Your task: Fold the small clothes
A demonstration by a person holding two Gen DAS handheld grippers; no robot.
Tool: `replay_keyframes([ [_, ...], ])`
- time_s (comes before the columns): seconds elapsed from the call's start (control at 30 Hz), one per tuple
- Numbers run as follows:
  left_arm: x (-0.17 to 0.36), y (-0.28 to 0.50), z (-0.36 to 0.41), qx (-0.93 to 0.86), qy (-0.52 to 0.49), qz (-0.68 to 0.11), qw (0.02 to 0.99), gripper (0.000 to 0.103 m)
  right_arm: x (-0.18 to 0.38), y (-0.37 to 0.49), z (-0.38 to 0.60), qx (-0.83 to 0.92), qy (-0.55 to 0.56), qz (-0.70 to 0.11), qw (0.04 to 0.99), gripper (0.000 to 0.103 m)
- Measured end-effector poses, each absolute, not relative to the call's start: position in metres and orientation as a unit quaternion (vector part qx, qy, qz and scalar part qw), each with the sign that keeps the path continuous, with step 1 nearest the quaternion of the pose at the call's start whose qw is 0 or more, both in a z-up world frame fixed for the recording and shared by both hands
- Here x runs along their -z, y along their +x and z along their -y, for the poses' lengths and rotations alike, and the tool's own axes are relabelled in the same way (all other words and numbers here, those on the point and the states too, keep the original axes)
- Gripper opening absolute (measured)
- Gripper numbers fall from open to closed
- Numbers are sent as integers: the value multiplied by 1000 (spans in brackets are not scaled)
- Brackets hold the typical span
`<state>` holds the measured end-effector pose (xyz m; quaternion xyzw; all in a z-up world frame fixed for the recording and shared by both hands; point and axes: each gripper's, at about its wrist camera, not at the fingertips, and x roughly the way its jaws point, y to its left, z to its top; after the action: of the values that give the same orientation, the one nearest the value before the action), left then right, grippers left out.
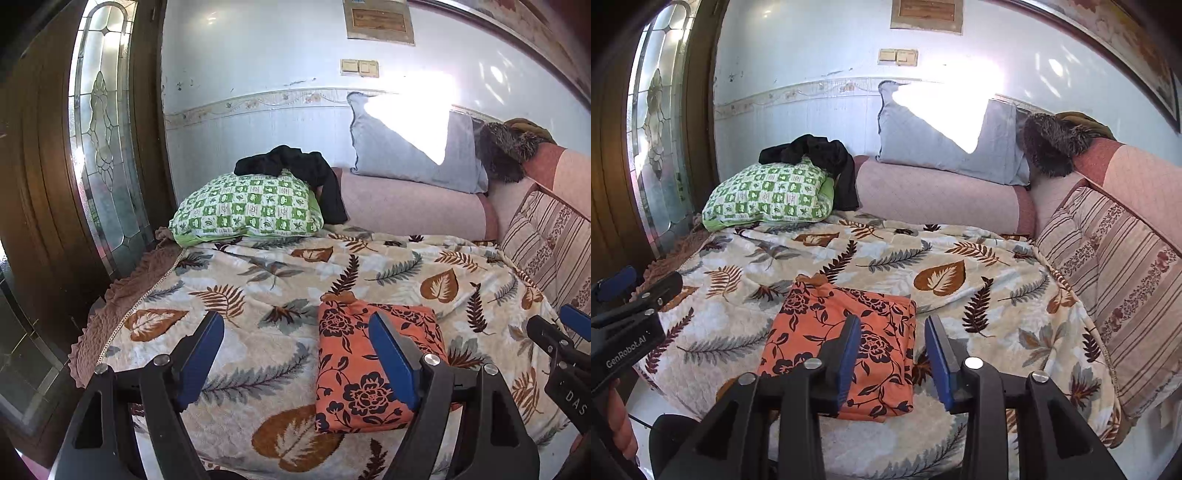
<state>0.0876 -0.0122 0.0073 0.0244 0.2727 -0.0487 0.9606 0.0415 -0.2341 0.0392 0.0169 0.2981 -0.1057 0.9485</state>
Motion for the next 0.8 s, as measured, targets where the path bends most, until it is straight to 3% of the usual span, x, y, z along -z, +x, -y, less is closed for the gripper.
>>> replay_keyframes([
  [0.03,-9,87,11,49,23,-273,961,81,-41,38,233,109,19,-289,951,64],
  [0.8,-4,81,8,44,50,-280,958,81,-31,40,221,95,17,-299,950,64],
])
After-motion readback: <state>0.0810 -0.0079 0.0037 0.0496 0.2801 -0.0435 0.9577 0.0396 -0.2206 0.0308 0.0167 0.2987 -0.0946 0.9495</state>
